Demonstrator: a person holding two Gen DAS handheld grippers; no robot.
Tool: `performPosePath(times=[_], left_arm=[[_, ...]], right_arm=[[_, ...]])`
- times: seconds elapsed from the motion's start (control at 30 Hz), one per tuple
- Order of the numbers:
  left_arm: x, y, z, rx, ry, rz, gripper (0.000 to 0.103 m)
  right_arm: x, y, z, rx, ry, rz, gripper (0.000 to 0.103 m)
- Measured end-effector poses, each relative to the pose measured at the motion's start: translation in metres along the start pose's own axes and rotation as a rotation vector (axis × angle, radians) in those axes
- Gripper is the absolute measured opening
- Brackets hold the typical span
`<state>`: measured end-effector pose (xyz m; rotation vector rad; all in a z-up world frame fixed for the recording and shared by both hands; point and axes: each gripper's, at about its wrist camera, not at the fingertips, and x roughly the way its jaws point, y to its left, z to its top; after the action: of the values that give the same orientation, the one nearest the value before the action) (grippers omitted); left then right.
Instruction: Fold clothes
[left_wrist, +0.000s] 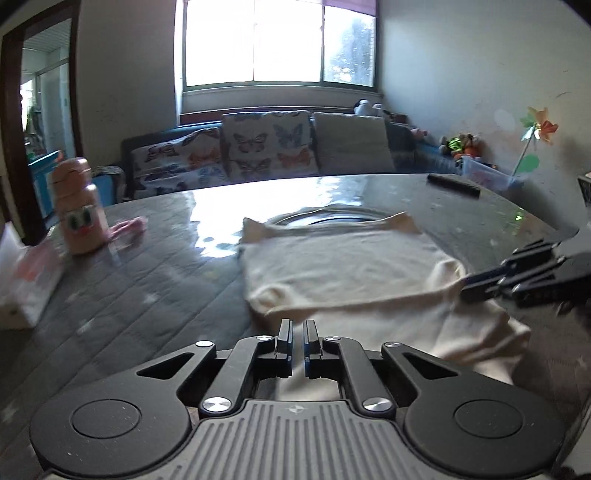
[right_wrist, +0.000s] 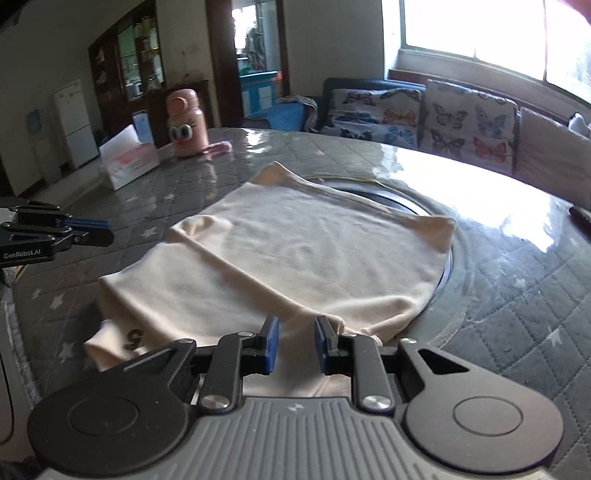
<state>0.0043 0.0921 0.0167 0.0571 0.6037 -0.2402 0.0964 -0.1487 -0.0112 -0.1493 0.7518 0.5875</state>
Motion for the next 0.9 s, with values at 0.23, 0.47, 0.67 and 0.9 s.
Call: performPosePath(times=[0.23, 0.47, 0.67, 0.9], left_arm=[[0.043, -0.001, 0.008, -0.006, 0.061, 0.004, 0.007], [0.06, 0.006, 0.001, 0.016, 0.097, 0.045, 0.008], [0.038, -0.005, -0.001, 0.078, 0.067, 0.03, 0.008], [0.018, -0.024, -0.016, 0.229, 0.074, 0.013, 0.01]], right_arm=[[0.006, -0.005, -0.005, 0.002, 0.017, -0.005, 0.021], [0.014, -0.001, -0.005, -0.025, 0.008, -0.002, 0.026], [-0.004, 0.009, -0.009, -0.092, -0.007, 0.006, 0.029], [-0.008, 0.02, -0.026, -0.19, 0.036, 0.009, 0.03]])
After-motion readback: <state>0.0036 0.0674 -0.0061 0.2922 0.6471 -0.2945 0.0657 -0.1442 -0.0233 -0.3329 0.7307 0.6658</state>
